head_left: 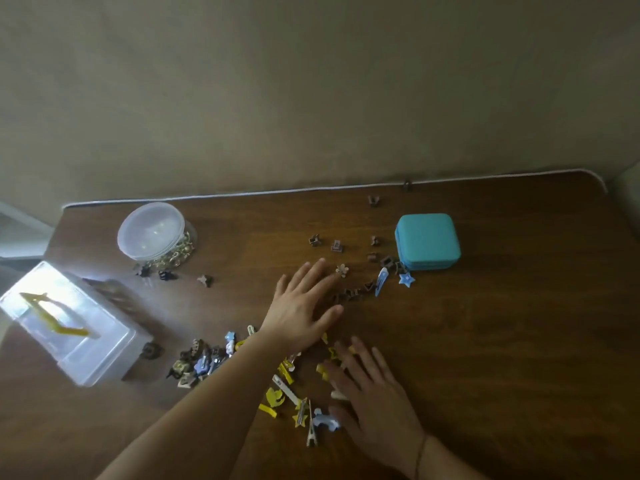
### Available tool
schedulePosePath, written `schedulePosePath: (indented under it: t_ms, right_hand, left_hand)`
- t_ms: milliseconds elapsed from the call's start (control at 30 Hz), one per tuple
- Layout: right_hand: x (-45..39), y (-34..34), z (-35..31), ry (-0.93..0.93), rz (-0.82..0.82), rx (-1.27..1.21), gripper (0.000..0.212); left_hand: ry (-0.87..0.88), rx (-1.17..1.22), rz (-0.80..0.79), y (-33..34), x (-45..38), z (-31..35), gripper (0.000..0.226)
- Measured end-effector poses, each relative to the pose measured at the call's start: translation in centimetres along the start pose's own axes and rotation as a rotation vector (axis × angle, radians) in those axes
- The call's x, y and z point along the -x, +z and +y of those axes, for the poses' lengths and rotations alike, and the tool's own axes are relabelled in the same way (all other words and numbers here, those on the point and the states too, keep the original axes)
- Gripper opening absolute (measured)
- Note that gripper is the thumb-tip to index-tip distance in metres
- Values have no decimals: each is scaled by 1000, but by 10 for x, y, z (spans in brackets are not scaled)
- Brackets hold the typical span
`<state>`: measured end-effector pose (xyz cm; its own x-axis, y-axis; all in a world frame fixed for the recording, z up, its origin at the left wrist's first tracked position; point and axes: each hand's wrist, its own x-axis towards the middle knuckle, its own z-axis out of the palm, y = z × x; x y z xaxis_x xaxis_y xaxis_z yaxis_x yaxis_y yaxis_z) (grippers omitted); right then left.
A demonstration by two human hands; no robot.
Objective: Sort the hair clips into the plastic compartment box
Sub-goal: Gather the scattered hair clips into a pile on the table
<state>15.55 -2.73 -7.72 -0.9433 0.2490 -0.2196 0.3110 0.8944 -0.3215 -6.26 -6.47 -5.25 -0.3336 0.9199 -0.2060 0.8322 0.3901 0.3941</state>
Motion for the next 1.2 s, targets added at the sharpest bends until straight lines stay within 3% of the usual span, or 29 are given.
schedulePosePath:
  t_ms: [100, 267, 367, 533, 633, 700, 833, 933, 1033, 1100, 1200]
  right_hand:
    - [9, -2, -4, -80, 8, 18, 59]
    - [-17, -45, 35, -82, 265, -276, 36]
    - [-57, -70, 64, -67, 345, -257, 40]
    - [-110, -95, 94, 36, 122, 2, 58]
    - [-115, -89, 96, -5, 7, 46, 62]
    - [-109, -81, 91, -76, -29, 90, 63]
    - [-89, -65, 69, -221, -58, 97, 66]
    - [-70, -47, 48, -339, -92, 69, 58]
    - [-60, -45, 40, -432, -69, 17, 51]
    - [-65, -55, 53, -370, 54, -68, 48]
    - [-79, -75, 89, -101, 149, -89, 53]
  left_hand:
    - [146, -72, -72, 7, 2, 4, 64]
    - [254, -31, -24, 18, 28, 8, 53]
    - [338, -24, -34, 23, 52, 4, 49]
    - [539, 15, -59, 31, 78, -3, 42]
    - [603, 57, 13, 27, 77, -9, 43]
    - [542, 100, 113, 21, 68, -14, 46]
    - [219, 159, 294, 0, 34, -29, 52]
    - [21, 134, 267, -8, 4, -36, 60]
    - [-53, 123, 162, -9, -25, -37, 70]
    - [-27, 124, 113, -10, -46, -32, 74]
    - [55, 108, 39, -9, -74, -19, 75]
